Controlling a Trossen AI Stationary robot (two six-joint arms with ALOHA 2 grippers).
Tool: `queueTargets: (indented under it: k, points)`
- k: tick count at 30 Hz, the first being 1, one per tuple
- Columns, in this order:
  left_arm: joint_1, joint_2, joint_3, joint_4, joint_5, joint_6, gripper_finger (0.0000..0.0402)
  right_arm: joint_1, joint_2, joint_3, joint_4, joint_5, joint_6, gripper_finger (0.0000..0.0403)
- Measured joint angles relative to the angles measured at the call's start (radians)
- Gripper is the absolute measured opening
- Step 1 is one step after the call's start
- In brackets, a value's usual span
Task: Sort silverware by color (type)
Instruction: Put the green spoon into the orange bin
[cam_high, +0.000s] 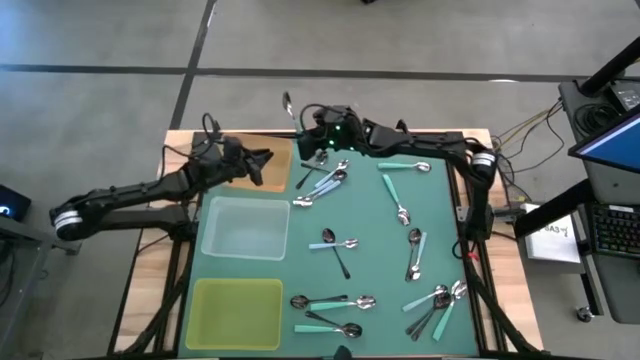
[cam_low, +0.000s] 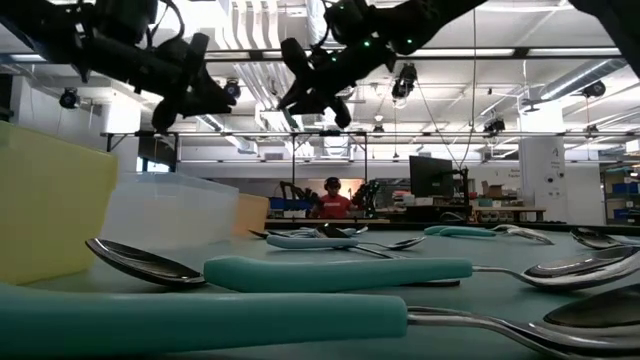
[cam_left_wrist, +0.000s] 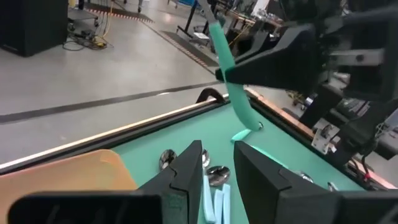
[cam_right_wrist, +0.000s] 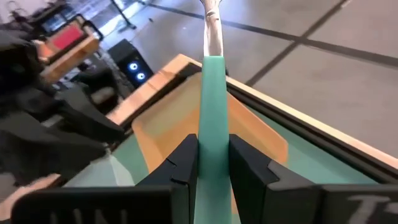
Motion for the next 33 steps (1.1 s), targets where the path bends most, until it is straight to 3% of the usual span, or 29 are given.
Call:
queueTargets:
  k: [4, 14, 20, 33]
  points:
    - [0.0, 0.081, 0.02, 0.072, 0.012, -0.01, 0.0082, 0.0, 0.029, 0.041, 0.003, -0.021, -0.002, 0.0061]
    - [0.0, 0.293, 0.177, 0.073, 0.04, 0.033, 0.0137, 0.004, 0.04, 0.053, 0.002, -0.021, -0.045, 0.0062]
    - [-0.002, 0.399, 0.283, 0.066, 0.067, 0.048, 0.0143, 0.002, 0.04, 0.053, -0.003, -0.012, -0.096, 0.0063]
    - [0.0, 0.443, 0.299, 0.091, 0.077, 0.068, 0.0136, 0.013, 0.04, 0.053, 0.021, -0.022, -0.123, 0.0063]
